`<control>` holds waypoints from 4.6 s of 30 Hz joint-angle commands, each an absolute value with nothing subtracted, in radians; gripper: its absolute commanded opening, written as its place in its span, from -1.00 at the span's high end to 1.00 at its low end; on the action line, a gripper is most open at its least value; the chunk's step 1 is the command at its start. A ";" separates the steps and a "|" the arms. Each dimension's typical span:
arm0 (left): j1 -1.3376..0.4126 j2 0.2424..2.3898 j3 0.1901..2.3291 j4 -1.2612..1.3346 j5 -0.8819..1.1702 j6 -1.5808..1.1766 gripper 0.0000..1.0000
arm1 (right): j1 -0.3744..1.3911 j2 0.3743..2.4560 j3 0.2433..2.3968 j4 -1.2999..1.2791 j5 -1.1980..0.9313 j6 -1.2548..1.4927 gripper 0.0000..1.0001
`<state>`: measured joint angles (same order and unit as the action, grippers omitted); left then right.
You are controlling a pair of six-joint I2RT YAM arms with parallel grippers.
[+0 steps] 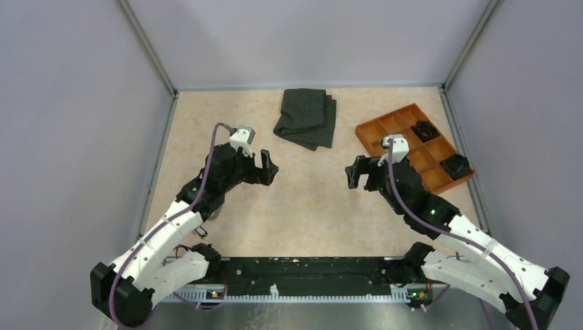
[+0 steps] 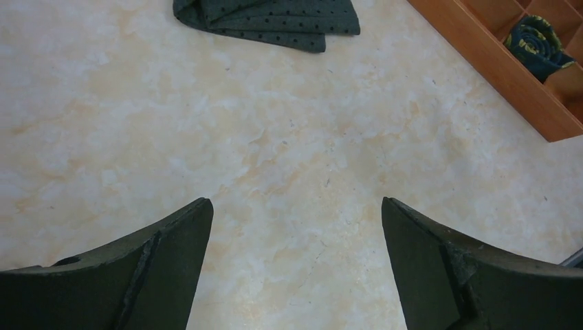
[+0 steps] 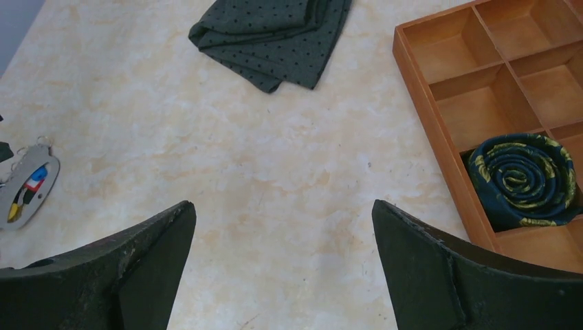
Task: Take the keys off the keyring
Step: Adjust the keyring at the center of the board.
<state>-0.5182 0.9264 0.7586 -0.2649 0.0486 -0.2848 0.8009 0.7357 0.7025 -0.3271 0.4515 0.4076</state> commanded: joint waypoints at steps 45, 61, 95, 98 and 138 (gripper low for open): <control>-0.157 1.095 0.401 -0.190 -0.288 -0.785 -0.97 | 0.808 0.904 0.676 -0.176 0.237 0.351 -0.98; -0.636 1.377 0.536 -0.054 -0.187 -0.960 -0.96 | 0.808 0.873 0.654 -0.176 0.329 0.356 -0.98; -0.443 1.321 0.595 -0.121 -0.195 -0.532 -0.11 | 0.786 1.292 0.463 0.516 -0.198 0.746 -0.61; -0.442 1.360 0.598 -0.108 -0.186 -0.533 0.01 | 0.786 1.307 0.460 0.527 -0.201 0.747 -0.59; -0.554 1.344 0.607 -0.145 -0.053 -0.601 0.01 | 0.771 1.505 0.493 0.641 -0.218 0.847 -0.38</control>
<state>-0.5549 1.4269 0.5777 0.0681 0.0196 -0.6727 0.7803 1.5700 0.4801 0.6613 -0.2546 0.9062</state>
